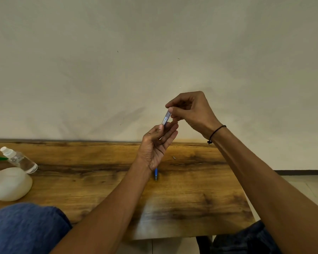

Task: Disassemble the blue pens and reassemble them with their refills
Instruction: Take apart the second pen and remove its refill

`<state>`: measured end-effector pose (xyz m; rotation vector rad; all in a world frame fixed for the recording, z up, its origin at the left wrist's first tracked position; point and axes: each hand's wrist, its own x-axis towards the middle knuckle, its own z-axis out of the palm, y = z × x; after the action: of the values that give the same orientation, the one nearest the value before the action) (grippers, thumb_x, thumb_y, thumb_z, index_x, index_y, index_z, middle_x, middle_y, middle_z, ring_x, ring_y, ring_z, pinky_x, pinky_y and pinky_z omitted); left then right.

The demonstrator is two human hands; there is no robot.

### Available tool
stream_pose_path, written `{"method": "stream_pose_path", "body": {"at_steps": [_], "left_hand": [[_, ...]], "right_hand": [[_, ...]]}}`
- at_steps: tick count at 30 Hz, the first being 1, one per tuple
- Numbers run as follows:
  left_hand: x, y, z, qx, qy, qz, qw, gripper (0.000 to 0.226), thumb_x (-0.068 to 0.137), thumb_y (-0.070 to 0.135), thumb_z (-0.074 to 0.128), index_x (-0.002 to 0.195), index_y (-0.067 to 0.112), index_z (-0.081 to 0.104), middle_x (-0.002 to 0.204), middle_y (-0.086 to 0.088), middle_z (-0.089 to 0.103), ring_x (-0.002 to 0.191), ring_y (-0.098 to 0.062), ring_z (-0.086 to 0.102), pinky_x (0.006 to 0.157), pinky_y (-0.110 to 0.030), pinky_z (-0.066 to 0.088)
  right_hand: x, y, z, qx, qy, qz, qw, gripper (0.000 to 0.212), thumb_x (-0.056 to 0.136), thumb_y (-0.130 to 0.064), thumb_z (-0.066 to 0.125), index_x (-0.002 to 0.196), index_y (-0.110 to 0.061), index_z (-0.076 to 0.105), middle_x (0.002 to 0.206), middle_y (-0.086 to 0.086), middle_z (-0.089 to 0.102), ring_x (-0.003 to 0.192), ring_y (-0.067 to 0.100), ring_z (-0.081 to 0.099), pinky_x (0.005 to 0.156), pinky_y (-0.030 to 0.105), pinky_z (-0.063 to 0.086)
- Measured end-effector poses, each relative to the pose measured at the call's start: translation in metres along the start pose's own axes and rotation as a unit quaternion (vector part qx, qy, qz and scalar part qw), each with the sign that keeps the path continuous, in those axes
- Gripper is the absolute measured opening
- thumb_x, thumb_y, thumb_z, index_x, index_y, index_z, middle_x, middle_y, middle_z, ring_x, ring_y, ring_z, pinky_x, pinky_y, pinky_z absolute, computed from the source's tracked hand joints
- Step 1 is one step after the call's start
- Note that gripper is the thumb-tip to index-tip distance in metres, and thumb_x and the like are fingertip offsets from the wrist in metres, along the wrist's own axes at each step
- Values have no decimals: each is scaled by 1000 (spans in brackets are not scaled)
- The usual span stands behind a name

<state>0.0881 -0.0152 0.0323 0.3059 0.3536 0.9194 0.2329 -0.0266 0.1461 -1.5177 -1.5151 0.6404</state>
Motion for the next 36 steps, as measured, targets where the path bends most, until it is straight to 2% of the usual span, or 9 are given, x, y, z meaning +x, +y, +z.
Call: {"method": "stream_pose_path", "body": {"at_steps": [10, 17, 21, 25, 30, 36], "left_hand": [[1, -1, -1, 26, -4, 3, 1000, 20, 92, 7, 65, 99, -2, 81, 115, -26, 77, 113, -35, 76, 96, -41, 63], [2, -1, -3, 17, 1, 10, 1000, 21, 90, 7, 67, 103, -4, 78, 118, -28, 75, 113, -35, 76, 93, -41, 64], [2, -2, -2, 17, -2, 8, 1000, 20, 90, 7, 66, 101, -3, 80, 118, -28, 75, 113, -35, 76, 94, -41, 64], [1, -2, -2, 13, -3, 8, 1000, 20, 91, 6, 65, 99, -2, 81, 118, -28, 76, 113, -35, 76, 95, -41, 63], [2, 0, -2, 0, -7, 7, 1000, 21, 92, 5, 64, 102, -4, 79, 119, -29, 74, 113, -35, 76, 96, -41, 63], [-1, -2, -3, 2, -10, -7, 1000, 24, 93, 8, 64, 106, -3, 80, 123, -29, 74, 116, -36, 74, 95, -40, 63]], "right_hand": [[2, 0, -1, -35, -11, 2, 999, 7, 87, 0, 76, 93, -1, 79, 81, 14, 77, 68, 31, 76, 73, 51, 65], [1, 1, -3, -33, -21, 20, 999, 4, 87, 1, 77, 91, 1, 78, 83, 14, 76, 70, 31, 77, 73, 51, 65], [2, 0, -5, -71, -32, -3, 997, 4, 86, 1, 79, 90, 1, 78, 83, 12, 78, 69, 24, 77, 71, 41, 66], [2, -1, -3, -98, -37, -16, 994, 4, 86, 2, 80, 88, -1, 78, 80, 5, 77, 61, 10, 74, 64, 22, 60], [1, -2, -5, -107, -55, -39, 992, 4, 86, -1, 80, 89, -4, 78, 82, 10, 78, 67, 19, 76, 76, 32, 63], [-1, -1, -7, -141, -73, -61, 985, 12, 86, -1, 80, 94, -10, 77, 87, 2, 77, 77, 14, 73, 80, 34, 62]]}}
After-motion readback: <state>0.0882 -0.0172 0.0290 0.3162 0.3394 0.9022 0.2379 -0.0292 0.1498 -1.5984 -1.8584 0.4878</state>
